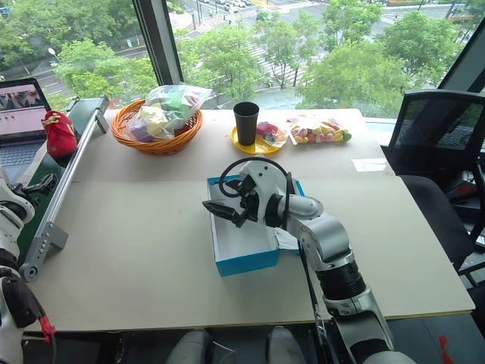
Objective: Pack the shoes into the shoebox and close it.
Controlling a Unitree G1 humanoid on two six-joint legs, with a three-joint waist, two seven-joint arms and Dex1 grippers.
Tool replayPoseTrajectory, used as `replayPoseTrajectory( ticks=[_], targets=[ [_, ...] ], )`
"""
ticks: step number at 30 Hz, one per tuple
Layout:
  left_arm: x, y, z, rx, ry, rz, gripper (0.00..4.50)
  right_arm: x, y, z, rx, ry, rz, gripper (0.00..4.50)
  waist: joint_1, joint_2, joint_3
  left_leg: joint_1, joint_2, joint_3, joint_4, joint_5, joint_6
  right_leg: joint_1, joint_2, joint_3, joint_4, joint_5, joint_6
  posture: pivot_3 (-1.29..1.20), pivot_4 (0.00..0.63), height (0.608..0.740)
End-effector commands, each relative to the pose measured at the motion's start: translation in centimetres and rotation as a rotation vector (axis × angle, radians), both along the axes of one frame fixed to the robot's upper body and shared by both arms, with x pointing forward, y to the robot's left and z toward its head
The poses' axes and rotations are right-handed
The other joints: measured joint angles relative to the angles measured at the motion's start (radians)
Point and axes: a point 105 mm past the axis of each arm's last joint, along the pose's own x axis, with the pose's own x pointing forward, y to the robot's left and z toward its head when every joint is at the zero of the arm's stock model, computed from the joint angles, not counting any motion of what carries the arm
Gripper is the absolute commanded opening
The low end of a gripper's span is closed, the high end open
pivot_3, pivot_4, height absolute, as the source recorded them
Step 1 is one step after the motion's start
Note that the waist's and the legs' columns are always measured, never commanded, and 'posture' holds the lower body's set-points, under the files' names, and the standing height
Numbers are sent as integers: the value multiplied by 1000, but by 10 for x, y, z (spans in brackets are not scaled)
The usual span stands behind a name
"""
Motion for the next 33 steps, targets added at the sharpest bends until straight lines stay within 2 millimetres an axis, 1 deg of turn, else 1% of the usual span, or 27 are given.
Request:
replayPoseTrajectory(
  ticks=[1,4,9,17,22,26,28,30,31,33],
  targets=[
    [2,6,13,25,-14,54,4488,-2,-3,12,23,-38,-3,4500,0,0,0,0,0,0,0,0,0,0,0,0,0,0,0,0,150,740],
    [1,10,11,49,16,106,4488,-2,-4,11,20,-36,-8,4500,0,0,0,0,0,0,0,0,0,0,0,0,0,0,0,0,150,740],
    [4,10,16,38,-1,135,4488,-1,-4,11,18,-38,-15,4500,1,-1,0,0,0,0,0,0,0,-1,0,0,1,0,0,0,150,740],
    [4,10,14,27,-2,143,4488,0,-6,11,14,-40,-21,4500,0,-1,0,-1,0,0,0,0,0,-1,0,0,1,0,0,0,150,740],
    [-9,26,10,9,12,241,4488,0,-7,10,8,-40,-24,4500,0,-1,0,-1,0,0,0,0,0,-1,0,0,1,0,0,0,150,740],
    [-12,27,0,-34,27,242,4488,1,-9,9,2,-40,-33,4500,1,-1,0,-1,0,0,0,0,0,-1,0,0,1,0,0,0,150,740],
    [-12,23,-9,-95,29,224,3967,2,-10,9,-1,-40,-37,4500,1,-1,0,-1,0,0,0,0,0,-1,0,0,1,0,0,0,150,740],
    [-12,22,-15,-106,48,220,3468,2,-10,9,-1,-39,-38,4500,2,-1,0,-1,0,0,0,0,0,-1,0,0,1,0,0,0,150,740],
    [-14,22,-17,-106,55,231,3054,2,-10,9,-1,-39,-39,4500,5,-1,0,0,0,0,0,0,0,-1,0,0,1,0,0,0,150,740],
    [-16,24,-19,-99,64,248,2382,2,-10,9,-1,-39,-41,4500,9,-1,0,0,0,0,0,0,0,-1,0,0,2,0,0,0,150,740]
  ],
)
